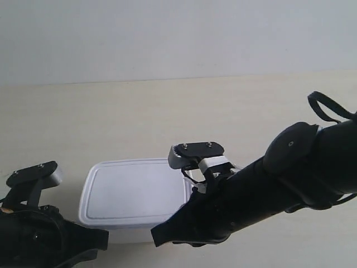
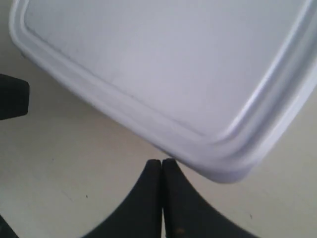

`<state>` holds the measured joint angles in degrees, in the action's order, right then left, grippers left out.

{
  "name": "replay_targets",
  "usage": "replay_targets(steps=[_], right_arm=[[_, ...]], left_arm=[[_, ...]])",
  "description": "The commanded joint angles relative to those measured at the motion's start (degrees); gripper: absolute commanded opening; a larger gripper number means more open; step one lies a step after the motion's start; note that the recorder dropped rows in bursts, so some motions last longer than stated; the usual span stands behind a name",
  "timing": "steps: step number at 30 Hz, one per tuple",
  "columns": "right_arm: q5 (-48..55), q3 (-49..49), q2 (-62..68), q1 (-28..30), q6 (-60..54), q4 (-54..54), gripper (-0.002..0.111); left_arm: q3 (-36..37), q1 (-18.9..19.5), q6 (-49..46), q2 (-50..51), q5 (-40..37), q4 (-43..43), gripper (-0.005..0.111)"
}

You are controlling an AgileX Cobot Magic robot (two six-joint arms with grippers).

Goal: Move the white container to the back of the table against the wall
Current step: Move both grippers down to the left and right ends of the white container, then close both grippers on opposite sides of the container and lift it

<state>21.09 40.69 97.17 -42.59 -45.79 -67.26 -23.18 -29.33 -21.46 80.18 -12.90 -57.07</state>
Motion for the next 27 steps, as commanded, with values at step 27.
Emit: replay_targets(steps=[27], right_arm=[[-8.21,8.9,7.46,-0.1,-0.53,0.6,0.0]], left_arm=[[-8.15,-0.28,-4.02,9.68,10.56,-0.1,0.0]])
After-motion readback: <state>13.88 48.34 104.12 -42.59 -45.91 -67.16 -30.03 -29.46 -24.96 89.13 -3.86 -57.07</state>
